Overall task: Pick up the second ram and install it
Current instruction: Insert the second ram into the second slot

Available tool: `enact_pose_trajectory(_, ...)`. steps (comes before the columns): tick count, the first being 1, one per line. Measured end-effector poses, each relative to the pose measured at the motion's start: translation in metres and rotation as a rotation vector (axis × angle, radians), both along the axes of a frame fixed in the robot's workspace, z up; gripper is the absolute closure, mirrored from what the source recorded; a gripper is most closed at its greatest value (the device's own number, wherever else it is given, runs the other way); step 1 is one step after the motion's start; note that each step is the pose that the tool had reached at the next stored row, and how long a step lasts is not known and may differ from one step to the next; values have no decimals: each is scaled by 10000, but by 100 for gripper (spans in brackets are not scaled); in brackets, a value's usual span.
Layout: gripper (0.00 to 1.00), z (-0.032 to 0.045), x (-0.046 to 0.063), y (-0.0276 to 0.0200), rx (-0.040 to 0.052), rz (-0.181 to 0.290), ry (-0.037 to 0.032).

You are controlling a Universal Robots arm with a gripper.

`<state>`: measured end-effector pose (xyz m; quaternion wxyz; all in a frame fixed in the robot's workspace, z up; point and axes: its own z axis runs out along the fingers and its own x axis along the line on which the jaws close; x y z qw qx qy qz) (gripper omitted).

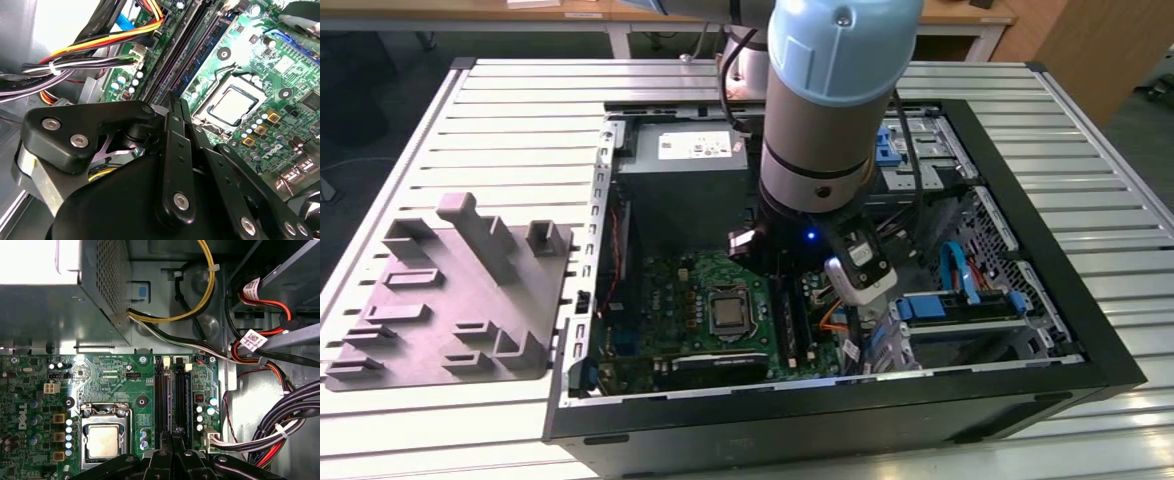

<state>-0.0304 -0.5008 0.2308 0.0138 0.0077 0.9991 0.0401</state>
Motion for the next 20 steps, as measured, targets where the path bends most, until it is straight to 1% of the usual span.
enact_pose_trajectory(20, 88, -18, -4, -9, 1, 0, -1)
